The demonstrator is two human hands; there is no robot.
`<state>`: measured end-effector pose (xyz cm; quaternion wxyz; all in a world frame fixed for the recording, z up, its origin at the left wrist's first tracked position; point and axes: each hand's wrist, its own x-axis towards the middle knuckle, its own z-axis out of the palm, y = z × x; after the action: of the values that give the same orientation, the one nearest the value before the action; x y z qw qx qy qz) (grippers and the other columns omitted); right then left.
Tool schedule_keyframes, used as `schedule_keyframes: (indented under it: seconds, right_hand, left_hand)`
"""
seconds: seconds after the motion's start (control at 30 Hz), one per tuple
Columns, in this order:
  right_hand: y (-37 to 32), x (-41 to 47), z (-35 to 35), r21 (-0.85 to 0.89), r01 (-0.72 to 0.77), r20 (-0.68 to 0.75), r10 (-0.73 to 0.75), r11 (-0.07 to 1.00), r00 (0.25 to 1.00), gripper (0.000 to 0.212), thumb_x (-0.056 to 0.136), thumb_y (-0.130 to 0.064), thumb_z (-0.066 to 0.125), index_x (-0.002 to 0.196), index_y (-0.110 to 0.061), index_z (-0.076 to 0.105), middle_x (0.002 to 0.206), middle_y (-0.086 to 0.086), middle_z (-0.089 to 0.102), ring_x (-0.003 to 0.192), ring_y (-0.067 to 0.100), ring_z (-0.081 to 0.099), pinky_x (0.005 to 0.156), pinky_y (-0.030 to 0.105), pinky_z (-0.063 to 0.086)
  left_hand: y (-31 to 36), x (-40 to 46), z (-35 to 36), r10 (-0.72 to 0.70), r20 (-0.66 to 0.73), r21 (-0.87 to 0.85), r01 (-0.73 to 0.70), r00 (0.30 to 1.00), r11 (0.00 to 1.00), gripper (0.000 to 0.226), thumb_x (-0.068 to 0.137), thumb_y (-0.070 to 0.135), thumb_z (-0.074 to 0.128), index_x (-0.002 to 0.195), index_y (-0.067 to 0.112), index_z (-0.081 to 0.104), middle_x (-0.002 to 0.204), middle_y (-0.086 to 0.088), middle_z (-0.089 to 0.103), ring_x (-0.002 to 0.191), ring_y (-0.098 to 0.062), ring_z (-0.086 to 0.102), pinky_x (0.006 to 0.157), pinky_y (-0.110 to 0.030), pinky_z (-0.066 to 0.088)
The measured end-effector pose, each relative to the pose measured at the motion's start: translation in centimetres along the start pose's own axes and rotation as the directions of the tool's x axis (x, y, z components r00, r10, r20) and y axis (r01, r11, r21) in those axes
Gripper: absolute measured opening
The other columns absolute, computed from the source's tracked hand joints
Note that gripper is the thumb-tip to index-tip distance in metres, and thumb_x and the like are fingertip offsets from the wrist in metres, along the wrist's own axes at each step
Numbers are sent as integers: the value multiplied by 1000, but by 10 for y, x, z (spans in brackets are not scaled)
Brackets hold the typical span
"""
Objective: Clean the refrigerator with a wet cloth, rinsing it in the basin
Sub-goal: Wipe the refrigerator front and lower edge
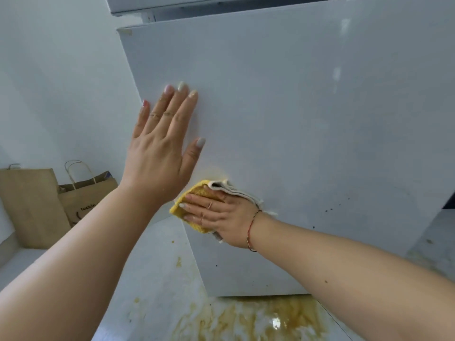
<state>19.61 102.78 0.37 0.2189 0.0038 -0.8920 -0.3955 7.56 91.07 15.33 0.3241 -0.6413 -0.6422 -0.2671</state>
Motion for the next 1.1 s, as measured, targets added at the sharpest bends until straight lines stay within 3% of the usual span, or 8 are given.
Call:
schedule_keyframes:
  seconds: [0.2, 0.43, 0.6, 0.73, 0.8, 0.87, 0.97, 1.1]
  right_hand:
    - [29, -80, -7, -30, -239, -169, 231, 971, 958, 56, 89, -30, 49, 144, -25, 41, 151, -6, 36, 141, 13, 29, 118, 40, 14]
    - [76, -211, -11, -138, -708, -291, 655, 693, 698, 65, 92, -41, 41, 151, -23, 22, 150, 5, 23, 145, 30, 16, 111, 61, 20]
    - [71, -255, -10, 39, -960, -178, 947, 278, 267, 68, 98, -45, 30, 153, -18, 0, 151, 16, 16, 141, 38, 15, 112, 60, 20]
    - [64, -216, -12, 270, -958, -118, 985, -93, -129, 72, 99, -50, 21, 149, 1, 14, 153, 26, 17, 142, 40, 13, 110, 62, 20]
    - [62, -182, -18, 353, -918, -102, 967, -183, -232, 81, 95, -59, 14, 148, 2, 16, 153, 27, 17, 142, 41, 14, 110, 63, 18]
    - [47, -152, -19, 331, -943, -127, 990, -23, -69, 89, 90, -69, 13, 150, -4, 10, 153, 24, 15, 142, 43, 12, 112, 64, 13]
    - [19, -136, -6, 204, -877, -182, 897, 435, 402, 100, 78, -81, 33, 152, -18, 11, 158, 10, 6, 144, 39, 10, 111, 66, 9]
    - [42, -170, 5, 50, -762, -324, 732, 646, 600, 80, 75, -74, 54, 139, -28, 41, 147, -2, 32, 146, 23, 17, 112, 59, 18]
  left_hand:
    - [14, -4, 6, 52, -37, 34, -51, 998, 998, 59, 99, 42, 31, 148, 9, 32, 157, -9, 26, 147, -19, 15, 121, -43, 7]
    - [36, -1, 17, 128, -60, -9, -129, 990, 992, 59, 100, 38, 34, 147, 4, 32, 157, -12, 22, 147, -23, 15, 121, -42, 8]
    - [58, 7, 26, 193, -54, -27, -195, 980, 981, 58, 99, 37, 36, 147, 4, 33, 157, -10, 21, 147, -20, 14, 121, -42, 9]
    - [75, 11, 34, 251, -53, -51, -254, 967, 966, 58, 98, 35, 38, 146, 4, 34, 156, -10, 21, 147, -19, 14, 121, -42, 10]
    - [84, 12, 38, 277, -53, -62, -280, 959, 958, 57, 98, 35, 38, 146, 3, 35, 156, -11, 22, 147, -20, 16, 120, -43, 11]
    - [91, 14, 41, 301, -61, -71, -305, 952, 950, 57, 98, 34, 38, 145, 2, 36, 155, -13, 24, 146, -22, 18, 120, -46, 14]
    - [106, 20, 49, 349, -96, -104, -358, 932, 928, 56, 97, 32, 41, 144, 1, 37, 154, -15, 28, 145, -26, 22, 119, -49, 17]
    - [126, 29, 62, 391, -106, -110, -402, 914, 909, 55, 96, 31, 41, 143, 2, 38, 153, -15, 30, 145, -26, 24, 118, -51, 18]
